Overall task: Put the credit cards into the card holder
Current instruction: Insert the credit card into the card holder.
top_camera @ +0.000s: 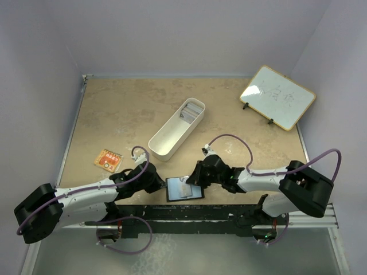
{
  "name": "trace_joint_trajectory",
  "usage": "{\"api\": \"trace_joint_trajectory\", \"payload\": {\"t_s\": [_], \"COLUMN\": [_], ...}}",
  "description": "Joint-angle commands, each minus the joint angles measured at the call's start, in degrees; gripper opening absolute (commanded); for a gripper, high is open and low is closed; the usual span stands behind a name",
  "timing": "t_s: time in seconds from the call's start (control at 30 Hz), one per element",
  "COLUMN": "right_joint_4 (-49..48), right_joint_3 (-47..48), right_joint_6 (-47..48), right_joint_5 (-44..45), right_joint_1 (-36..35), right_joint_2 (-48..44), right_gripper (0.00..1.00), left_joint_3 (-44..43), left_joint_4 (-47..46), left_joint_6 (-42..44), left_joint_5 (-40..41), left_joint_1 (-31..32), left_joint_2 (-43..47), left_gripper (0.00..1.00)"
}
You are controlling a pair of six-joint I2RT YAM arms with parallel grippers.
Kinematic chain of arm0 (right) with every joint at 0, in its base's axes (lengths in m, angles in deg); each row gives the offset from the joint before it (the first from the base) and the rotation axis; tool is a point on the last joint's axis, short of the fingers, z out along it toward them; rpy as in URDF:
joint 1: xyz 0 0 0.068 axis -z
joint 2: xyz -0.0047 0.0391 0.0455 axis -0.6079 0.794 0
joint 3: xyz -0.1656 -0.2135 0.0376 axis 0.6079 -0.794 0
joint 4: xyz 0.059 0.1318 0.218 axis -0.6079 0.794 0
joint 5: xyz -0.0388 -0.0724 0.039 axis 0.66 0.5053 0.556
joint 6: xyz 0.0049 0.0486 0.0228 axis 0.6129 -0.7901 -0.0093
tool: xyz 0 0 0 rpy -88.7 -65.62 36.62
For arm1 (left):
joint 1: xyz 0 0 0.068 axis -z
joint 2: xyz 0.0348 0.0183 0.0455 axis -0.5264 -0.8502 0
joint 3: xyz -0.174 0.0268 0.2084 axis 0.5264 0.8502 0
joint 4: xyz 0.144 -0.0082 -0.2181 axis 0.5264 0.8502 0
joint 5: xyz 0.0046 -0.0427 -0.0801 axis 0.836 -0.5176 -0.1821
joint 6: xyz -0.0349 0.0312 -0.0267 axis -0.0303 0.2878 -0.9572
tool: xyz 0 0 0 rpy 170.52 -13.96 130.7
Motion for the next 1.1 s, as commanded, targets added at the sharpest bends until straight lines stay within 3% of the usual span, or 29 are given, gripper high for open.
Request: {"api": "trace_joint_trajectory", "payload": {"t_s": [0.0, 0.13, 0.3, 0.7, 1.07], "right_joint_4": [8.1, 16.1, 20.5, 15.7, 9.8], "right_joint_3": [3.1, 4.4, 6.0, 6.7, 7.7], "right_joint_6": [1.8, 3.8, 5.3, 5.8, 5.2], "right_joint_5": [3.3, 5.6, 4.5, 2.3, -0.8], "right_joint_1": [-0.6, -0.6, -0.7, -2.0, -3.2], "right_joint_2": [-0.5, -5.4, -7.3, -2.4, 0.4], "right_gripper": [0.19, 0.36, 0.45, 0.51, 0.49], "left_joint_3": [-1.7, -1.6, -1.6, -1.4, -1.5], "left_joint_4": [-2.9, -2.6, -2.8, -4.1, -5.0], "left_joint_6": [-1.0, -1.0, -1.2, -1.2, -1.1], "left_joint_5": [-0.2, 0.0, 0.1, -0.3, -0.4], "left_joint_1": [0.7, 0.7, 0.7, 0.7, 0.7], "left_joint_2": [-0.3, 0.1, 0.3, -0.3, -1.5], "left_gripper": [0.01, 0.01, 0.01, 0.01, 0.01]}}
